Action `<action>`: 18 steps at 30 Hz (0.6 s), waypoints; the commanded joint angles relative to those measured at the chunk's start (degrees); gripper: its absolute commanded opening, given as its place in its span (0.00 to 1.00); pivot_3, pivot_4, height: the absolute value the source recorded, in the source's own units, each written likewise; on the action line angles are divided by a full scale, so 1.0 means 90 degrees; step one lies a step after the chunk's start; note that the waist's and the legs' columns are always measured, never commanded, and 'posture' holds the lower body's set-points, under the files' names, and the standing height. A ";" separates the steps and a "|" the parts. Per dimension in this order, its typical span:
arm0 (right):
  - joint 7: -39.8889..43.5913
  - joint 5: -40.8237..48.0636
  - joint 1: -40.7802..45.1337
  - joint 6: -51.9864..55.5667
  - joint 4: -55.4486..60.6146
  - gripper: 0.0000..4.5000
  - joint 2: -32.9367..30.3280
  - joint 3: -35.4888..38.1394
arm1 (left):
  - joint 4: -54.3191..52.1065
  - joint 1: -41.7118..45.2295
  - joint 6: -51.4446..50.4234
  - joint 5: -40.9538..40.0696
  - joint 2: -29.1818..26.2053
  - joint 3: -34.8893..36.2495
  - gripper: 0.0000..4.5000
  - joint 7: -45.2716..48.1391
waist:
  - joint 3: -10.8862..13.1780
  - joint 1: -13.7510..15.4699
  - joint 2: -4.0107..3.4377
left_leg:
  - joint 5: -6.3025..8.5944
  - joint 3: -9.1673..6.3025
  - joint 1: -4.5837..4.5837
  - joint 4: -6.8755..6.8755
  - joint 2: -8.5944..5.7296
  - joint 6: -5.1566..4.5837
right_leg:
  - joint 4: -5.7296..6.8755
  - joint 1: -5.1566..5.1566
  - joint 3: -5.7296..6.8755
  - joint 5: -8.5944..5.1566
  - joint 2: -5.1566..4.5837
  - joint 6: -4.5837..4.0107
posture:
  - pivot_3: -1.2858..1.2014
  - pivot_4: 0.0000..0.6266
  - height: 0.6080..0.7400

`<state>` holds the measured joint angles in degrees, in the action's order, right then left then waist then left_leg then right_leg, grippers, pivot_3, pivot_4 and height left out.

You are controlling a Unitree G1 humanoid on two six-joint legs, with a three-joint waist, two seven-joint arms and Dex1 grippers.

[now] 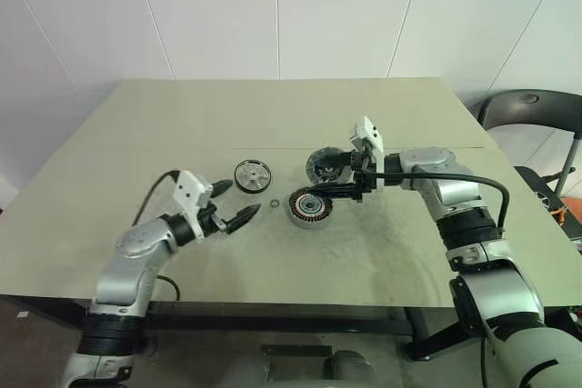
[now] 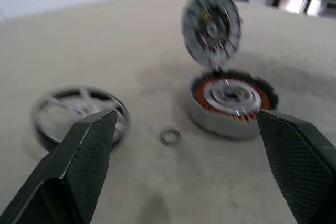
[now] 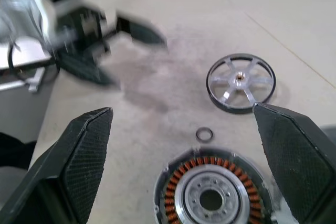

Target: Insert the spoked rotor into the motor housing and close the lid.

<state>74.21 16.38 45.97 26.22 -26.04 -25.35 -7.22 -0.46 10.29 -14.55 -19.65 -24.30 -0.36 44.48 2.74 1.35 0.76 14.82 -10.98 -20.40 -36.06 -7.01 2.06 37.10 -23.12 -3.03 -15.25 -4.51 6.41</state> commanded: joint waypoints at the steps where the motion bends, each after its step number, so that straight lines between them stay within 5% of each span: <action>1: 0.0094 0.0274 0.0064 0.0071 0.0403 0.99 -0.0034 0.0187 | 0.0103 0.0053 0.0247 0.0208 0.0076 -0.0135 1.00 -0.0038 | 0.0000 -0.0055 0.0000 | 0.0000 0.0000 -0.0001 0.0000 0.0000 0.0000 | 0.0000 0.0000 0.0000 0.0000 0.0000 0.0000 | 0.52 0.00 1.00; 18: 0.0021 0.0512 -0.0099 0.0283 0.0678 0.99 -0.0048 0.0218 | 0.0784 0.0255 0.0975 0.0676 0.0402 -0.0142 1.00 -0.0332 | 0.0000 -0.0070 0.0000 | 0.0000 0.0000 -0.0001 -0.0002 -0.0001 0.0000 | 0.0000 0.0001 0.0000 0.0000 -0.0003 0.0001 | 0.52 0.00 1.00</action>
<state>74.45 19.54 44.58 28.52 -22.49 -25.53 -6.45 6.84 11.12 -7.56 -13.45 -20.98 -2.16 41.84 2.74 0.72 0.75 14.83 -10.97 -20.41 -36.08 -7.01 2.06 37.09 -23.11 -3.03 -15.25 -4.53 6.42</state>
